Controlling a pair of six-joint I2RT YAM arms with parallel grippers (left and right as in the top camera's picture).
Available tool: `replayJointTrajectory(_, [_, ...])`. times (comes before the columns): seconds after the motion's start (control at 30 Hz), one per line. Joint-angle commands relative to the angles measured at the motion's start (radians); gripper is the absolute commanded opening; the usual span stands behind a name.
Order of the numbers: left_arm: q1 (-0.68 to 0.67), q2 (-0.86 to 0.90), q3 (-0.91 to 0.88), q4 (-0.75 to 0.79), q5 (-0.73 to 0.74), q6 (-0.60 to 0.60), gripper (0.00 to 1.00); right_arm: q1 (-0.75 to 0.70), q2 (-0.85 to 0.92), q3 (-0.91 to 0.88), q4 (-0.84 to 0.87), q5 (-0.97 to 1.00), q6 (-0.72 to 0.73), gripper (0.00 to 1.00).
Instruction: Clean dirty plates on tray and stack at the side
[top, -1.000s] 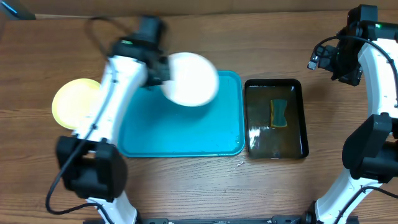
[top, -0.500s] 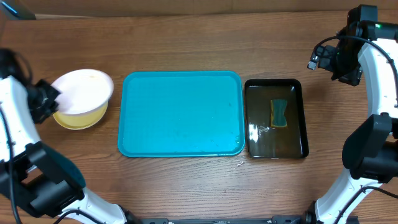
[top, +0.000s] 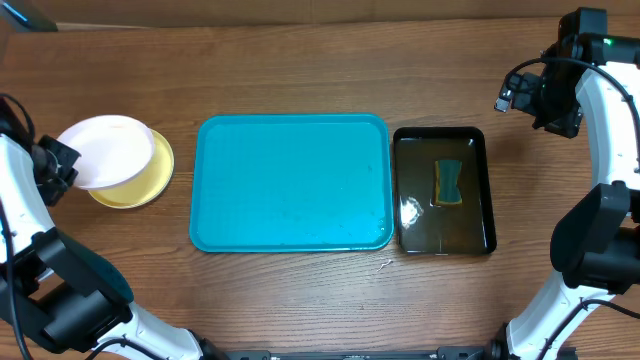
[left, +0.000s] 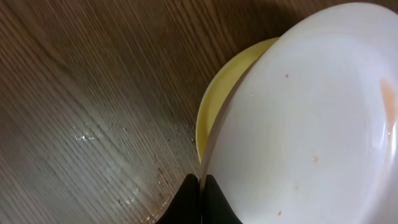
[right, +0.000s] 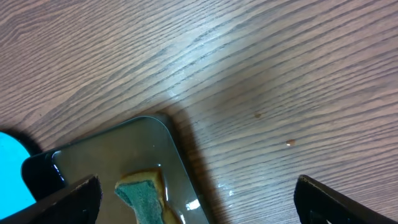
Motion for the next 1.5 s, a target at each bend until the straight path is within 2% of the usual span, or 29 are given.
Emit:
replayJointTrajectory(0.0, [-0.006, 0.008, -0.078, 0.046, -0.019, -0.015, 0.04, -0.004, -0.021, 0.015, 0.003, 0.003, 0.006, 1.00])
replayJointTrajectory(0.1, [-0.006, 0.008, -0.119, 0.085, -0.015, -0.014, 0.05, -0.004, -0.021, 0.015, 0.003, 0.003, 0.006, 1.00])
replayJointTrajectory(0.17, [-0.006, 0.008, -0.124, 0.093, 0.004, -0.014, 0.16, -0.004, -0.021, 0.015, 0.003, 0.003, 0.006, 1.00])
replayJointTrajectory(0.2, [-0.006, 0.008, -0.124, 0.095, 0.016, -0.014, 0.27, -0.004, -0.021, 0.015, 0.003, 0.003, 0.006, 1.00])
replayJointTrajectory(0.23, [-0.006, 0.008, -0.124, 0.095, 0.031, -0.014, 0.50, -0.004, -0.021, 0.015, 0.003, 0.003, 0.006, 1.00])
replayJointTrajectory(0.27, [-0.006, 0.008, -0.124, 0.099, 0.072, -0.014, 0.80, -0.004, -0.021, 0.015, 0.003, 0.003, 0.006, 1.00])
replayJointTrajectory(0.33, [-0.006, 0.008, -0.124, 0.108, 0.165, -0.013, 1.00, -0.004, -0.021, 0.015, 0.003, 0.003, 0.006, 1.00])
replayJointTrajectory(0.4, [-0.008, 0.008, -0.124, 0.108, 0.305, 0.006, 1.00, -0.004, -0.021, 0.015, 0.003, 0.003, 0.006, 1.00])
replayJointTrajectory(0.47, [-0.024, 0.008, -0.132, 0.111, 0.430, 0.087, 1.00, -0.004, -0.021, 0.015, 0.003, 0.003, 0.006, 1.00])
replayJointTrajectory(0.53, [-0.054, 0.008, -0.143, 0.115, 0.473, 0.119, 1.00, -0.004, -0.021, 0.015, 0.003, 0.003, 0.006, 1.00])
replayJointTrajectory(0.87, [-0.191, 0.008, -0.150, 0.117, 0.465, 0.117, 1.00, -0.004, -0.021, 0.015, 0.003, 0.003, 0.006, 1.00])
replayJointTrajectory(1.47, [-0.204, 0.008, -0.150, 0.117, 0.465, 0.117, 1.00, -0.004, -0.018, 0.014, 0.003, 0.003, 0.006, 1.00])
